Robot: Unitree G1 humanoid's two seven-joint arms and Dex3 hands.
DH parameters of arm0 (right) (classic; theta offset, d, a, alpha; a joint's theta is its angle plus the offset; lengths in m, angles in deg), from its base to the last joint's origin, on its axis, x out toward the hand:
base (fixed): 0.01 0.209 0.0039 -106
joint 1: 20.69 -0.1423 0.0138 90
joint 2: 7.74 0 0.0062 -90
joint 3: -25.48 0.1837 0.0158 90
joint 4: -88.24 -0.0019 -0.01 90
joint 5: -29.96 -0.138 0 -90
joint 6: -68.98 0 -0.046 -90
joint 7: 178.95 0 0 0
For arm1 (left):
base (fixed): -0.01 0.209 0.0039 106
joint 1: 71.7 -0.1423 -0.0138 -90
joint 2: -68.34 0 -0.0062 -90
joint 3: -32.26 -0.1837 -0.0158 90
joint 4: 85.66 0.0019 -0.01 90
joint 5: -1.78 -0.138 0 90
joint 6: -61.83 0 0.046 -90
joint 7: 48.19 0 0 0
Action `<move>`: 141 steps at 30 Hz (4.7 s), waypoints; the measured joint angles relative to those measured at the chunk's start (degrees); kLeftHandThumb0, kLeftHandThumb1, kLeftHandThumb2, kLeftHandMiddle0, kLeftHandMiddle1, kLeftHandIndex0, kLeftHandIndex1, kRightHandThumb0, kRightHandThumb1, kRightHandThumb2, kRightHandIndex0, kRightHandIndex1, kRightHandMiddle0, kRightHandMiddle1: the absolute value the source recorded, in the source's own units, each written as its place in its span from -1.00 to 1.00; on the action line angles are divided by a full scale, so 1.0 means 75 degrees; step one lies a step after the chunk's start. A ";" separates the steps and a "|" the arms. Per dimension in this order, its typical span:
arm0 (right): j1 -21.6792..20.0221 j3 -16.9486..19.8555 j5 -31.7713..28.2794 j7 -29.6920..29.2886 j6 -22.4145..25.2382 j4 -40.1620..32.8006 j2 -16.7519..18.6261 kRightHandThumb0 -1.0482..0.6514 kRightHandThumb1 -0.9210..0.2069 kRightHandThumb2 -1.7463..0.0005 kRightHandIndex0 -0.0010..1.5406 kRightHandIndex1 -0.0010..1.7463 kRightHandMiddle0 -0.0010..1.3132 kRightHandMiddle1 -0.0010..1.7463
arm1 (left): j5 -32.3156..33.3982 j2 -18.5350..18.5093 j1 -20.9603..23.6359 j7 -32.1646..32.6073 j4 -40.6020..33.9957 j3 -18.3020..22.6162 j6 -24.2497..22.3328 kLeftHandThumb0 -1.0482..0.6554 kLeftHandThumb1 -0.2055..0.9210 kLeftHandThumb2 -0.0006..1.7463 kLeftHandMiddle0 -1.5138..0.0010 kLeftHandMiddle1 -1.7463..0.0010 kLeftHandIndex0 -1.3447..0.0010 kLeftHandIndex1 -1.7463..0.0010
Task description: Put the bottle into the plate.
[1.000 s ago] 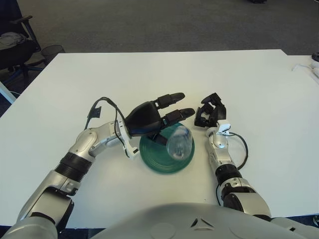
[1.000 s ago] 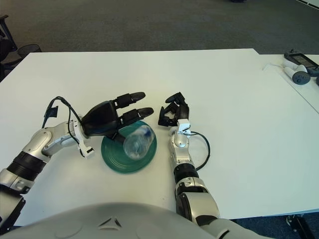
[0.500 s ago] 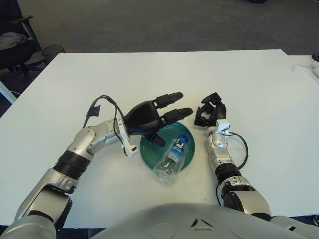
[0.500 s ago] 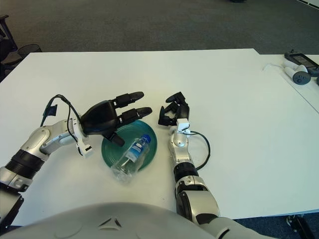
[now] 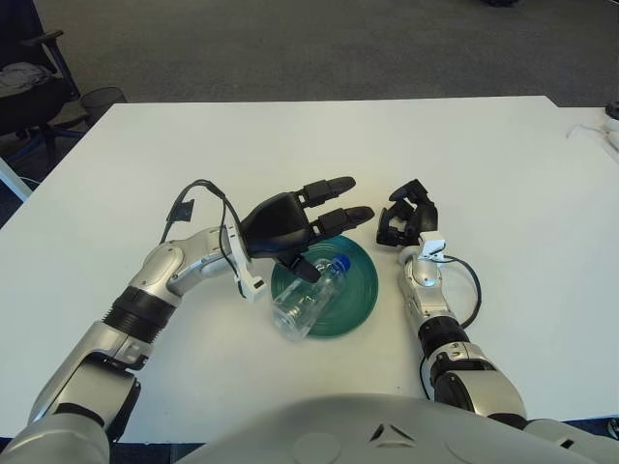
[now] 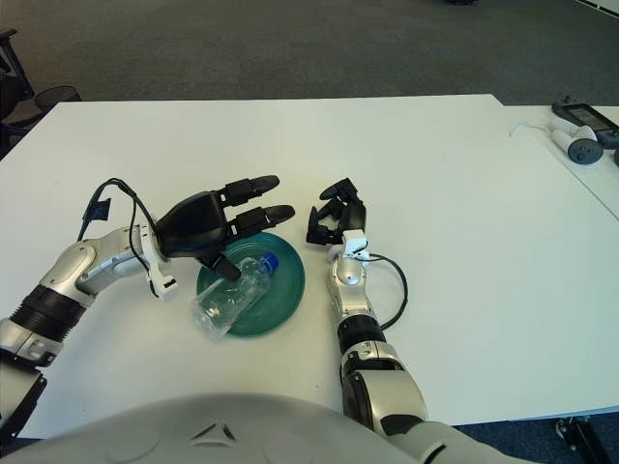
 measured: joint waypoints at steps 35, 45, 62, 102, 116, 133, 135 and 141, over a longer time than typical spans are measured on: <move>0.0124 -0.0139 0.0003 0.0258 0.0636 -0.0440 -0.0083 0.23 0.35 -0.72 -0.03 0.96 -0.25 1.00 | 0.1519 0.0370 -0.0008 -0.0466 -0.0328 0.0751 -0.0848 -0.66 1.00 -0.75 0.53 0.92 1.00 -0.17; 0.0170 -0.0132 -0.0002 0.0230 0.0792 -0.0576 -0.0075 0.23 0.33 -0.71 -0.05 0.98 -0.26 1.00 | 0.3920 0.1783 -0.0044 0.0739 0.0913 0.1403 0.0246 -0.46 1.00 -0.42 0.43 0.89 0.99 -0.09; 0.0179 -0.0128 -0.0026 0.0343 0.0796 -0.0587 -0.0078 0.23 0.47 -0.81 0.02 1.00 -0.17 1.00 | 0.6883 0.3775 -0.0074 0.1078 -0.0095 0.2722 -0.2224 -0.76 1.00 -0.15 0.24 0.80 0.72 -0.23; 0.0360 -0.0199 0.0002 0.0183 0.0894 -0.0851 -0.0066 0.23 0.41 -0.75 0.02 0.94 -0.21 1.00 | 0.5075 0.2229 -0.0556 0.1185 0.3647 0.3946 -0.0831 -0.57 1.00 0.01 0.38 0.58 0.76 -0.16; 0.0428 -0.0210 -0.0008 0.0267 0.0894 -0.0963 -0.0066 0.23 0.35 -0.72 -0.02 0.96 -0.25 1.00 | 0.5429 0.2252 -0.0453 0.0756 0.5442 0.3783 -0.1220 -0.51 1.00 0.00 0.32 0.78 0.87 -0.07; 0.0553 -0.0203 -0.0077 0.0355 0.0968 -0.1136 -0.0026 0.23 0.44 -0.80 0.00 1.00 -0.19 1.00 | 0.5592 0.3317 -0.0413 0.0703 0.5283 0.3323 -0.1485 -0.52 1.00 -0.08 0.28 0.80 0.78 -0.09; 0.0563 -0.0212 -0.0066 0.0332 0.0968 -0.1136 -0.0026 0.23 0.41 -0.77 -0.02 1.00 -0.21 1.00 | 0.5598 0.3377 -0.0407 0.0703 0.5264 0.3293 -0.1485 -0.53 1.00 -0.08 0.28 0.80 0.76 -0.10; 0.0577 -0.0239 -0.0023 0.0262 0.0968 -0.1148 -0.0029 0.23 0.33 -0.72 -0.06 1.00 -0.27 1.00 | 0.5621 0.3561 -0.0444 0.0704 0.5081 0.3210 -0.1485 -0.57 1.00 -0.08 0.27 0.80 0.76 -0.13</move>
